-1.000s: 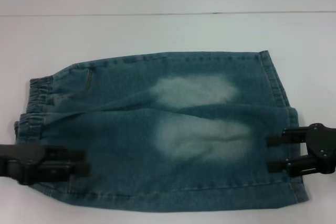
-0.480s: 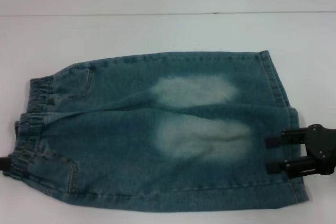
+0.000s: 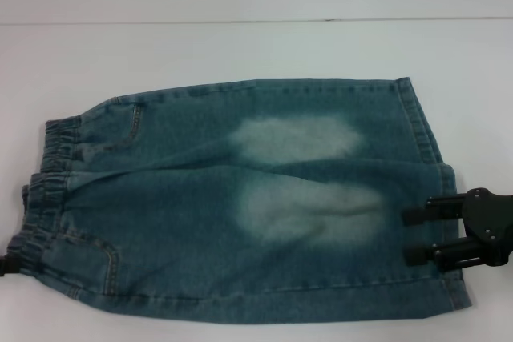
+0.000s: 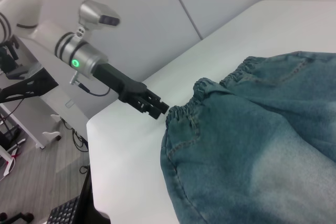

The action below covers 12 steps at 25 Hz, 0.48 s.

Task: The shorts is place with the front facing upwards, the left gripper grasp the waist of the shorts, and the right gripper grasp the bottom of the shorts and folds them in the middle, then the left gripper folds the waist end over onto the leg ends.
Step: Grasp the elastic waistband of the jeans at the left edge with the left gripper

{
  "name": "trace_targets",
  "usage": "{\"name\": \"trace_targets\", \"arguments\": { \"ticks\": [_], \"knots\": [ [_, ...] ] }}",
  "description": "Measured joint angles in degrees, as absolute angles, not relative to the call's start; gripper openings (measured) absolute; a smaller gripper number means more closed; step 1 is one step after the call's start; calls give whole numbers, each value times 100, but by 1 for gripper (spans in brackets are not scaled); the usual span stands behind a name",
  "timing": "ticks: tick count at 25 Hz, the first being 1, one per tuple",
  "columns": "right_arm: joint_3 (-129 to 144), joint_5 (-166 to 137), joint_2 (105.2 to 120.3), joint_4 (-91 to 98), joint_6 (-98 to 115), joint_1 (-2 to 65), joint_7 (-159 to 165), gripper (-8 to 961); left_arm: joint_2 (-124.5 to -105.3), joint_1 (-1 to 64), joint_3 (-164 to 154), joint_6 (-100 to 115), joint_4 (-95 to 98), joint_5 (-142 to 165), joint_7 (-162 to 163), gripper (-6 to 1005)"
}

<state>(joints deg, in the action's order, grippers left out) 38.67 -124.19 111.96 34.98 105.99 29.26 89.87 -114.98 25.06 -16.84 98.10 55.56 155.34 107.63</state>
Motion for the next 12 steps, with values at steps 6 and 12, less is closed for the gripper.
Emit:
{"name": "trace_targets", "arguments": {
  "ticks": [6, 12],
  "knots": [
    [3867, -12414, 11216, 3498, 10603, 2933, 8971, 838, -11576, 2552, -1917, 9791, 5493, 15555, 10786, 590],
    [3862, -12412, 11224, 3498, 10599, 2935, 8952, 838, -11629, 2630, -2041, 9741, 5406, 15560, 10814, 590]
  ]
}}
